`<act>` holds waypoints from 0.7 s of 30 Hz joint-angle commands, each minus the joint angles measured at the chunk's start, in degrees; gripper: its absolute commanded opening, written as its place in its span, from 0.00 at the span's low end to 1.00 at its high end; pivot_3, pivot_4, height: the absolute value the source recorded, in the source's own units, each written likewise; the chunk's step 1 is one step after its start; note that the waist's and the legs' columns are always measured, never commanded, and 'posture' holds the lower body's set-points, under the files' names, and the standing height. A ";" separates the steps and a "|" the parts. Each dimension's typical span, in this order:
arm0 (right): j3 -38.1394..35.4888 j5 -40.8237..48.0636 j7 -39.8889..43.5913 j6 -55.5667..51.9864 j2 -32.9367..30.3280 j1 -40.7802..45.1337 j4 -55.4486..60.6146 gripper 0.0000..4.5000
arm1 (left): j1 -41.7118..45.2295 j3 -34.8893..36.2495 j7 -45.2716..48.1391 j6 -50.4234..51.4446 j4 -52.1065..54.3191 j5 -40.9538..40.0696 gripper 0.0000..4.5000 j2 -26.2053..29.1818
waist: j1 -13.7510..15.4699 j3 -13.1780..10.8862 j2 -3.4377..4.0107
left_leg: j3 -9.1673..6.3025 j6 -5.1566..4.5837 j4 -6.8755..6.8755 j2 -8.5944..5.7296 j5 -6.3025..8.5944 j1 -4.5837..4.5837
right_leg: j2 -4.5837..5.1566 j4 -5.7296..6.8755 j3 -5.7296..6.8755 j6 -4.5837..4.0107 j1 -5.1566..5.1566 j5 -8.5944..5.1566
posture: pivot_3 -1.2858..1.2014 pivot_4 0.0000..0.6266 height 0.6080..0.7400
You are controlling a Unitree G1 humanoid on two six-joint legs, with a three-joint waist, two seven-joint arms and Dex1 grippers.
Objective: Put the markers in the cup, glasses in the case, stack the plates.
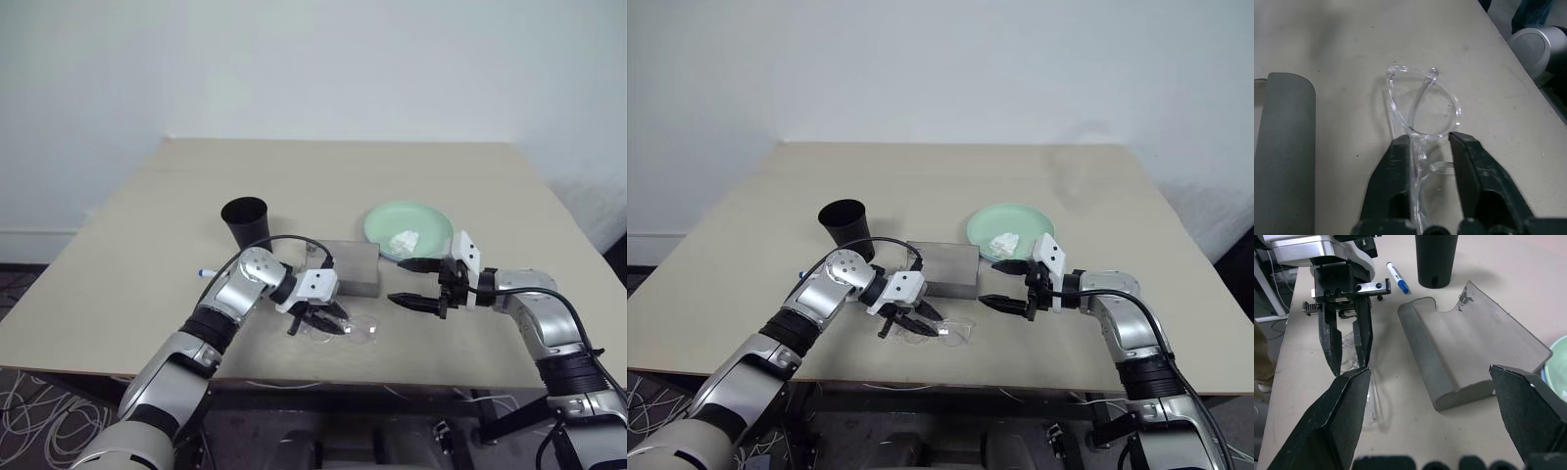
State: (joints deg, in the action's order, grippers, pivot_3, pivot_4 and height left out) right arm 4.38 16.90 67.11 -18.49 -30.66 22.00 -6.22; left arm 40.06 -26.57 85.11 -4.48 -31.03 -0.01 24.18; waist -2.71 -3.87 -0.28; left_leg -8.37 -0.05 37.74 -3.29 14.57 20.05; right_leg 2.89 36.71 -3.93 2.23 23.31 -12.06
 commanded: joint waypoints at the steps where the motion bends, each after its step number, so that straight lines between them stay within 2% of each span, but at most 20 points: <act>1: -0.34 0.35 -0.56 1.32 -0.18 1.55 0.57 0.94 | 0.87 0.82 0.29 -0.27 1.85 0.13 0.30 0.70 | -0.01 0.00 0.00 | 0.00 0.00 0.02 0.00 0.00 0.01 | 0.00 0.00 0.00 0.03 0.00 0.02 | 0.52 0.00 0.97; 5: -0.07 0.30 -0.85 1.66 -0.19 1.75 0.24 0.94 | 1.09 0.70 0.96 -0.13 2.05 0.15 0.30 1.18 | -0.01 0.00 0.00 | 0.00 0.00 0.07 0.00 0.00 0.03 | 0.00 0.00 0.00 0.07 0.00 0.04 | 0.52 0.00 0.97; 11: 0.29 0.19 -1.21 2.39 -0.23 1.91 -0.49 0.94 | 1.85 0.94 1.32 0.07 1.74 0.20 0.01 1.22 | 0.01 0.01 0.03 | 0.00 -0.01 0.07 -0.01 0.01 0.03 | 0.00 -0.01 0.00 0.07 -0.01 0.04 | 0.52 0.00 0.97; 21: 0.54 -0.22 -1.58 3.71 -0.32 2.25 -1.90 0.94 | 1.95 2.30 2.26 2.25 3.62 -1.96 0.01 0.92 | 0.03 0.01 0.02 | -0.03 -0.04 0.17 -0.02 -0.01 0.01 | 0.00 0.00 0.02 0.08 -0.10 0.05 | 0.52 0.00 0.97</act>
State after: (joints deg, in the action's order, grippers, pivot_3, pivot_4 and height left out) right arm 5.60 16.70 65.81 -15.89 -30.66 22.34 -8.43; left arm 41.16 -25.67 87.49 -2.94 -29.18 -0.93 25.03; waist -2.68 -3.86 -0.26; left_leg -8.40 -0.09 37.91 -3.31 14.57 20.06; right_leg 2.89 36.71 -3.92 2.31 23.21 -12.01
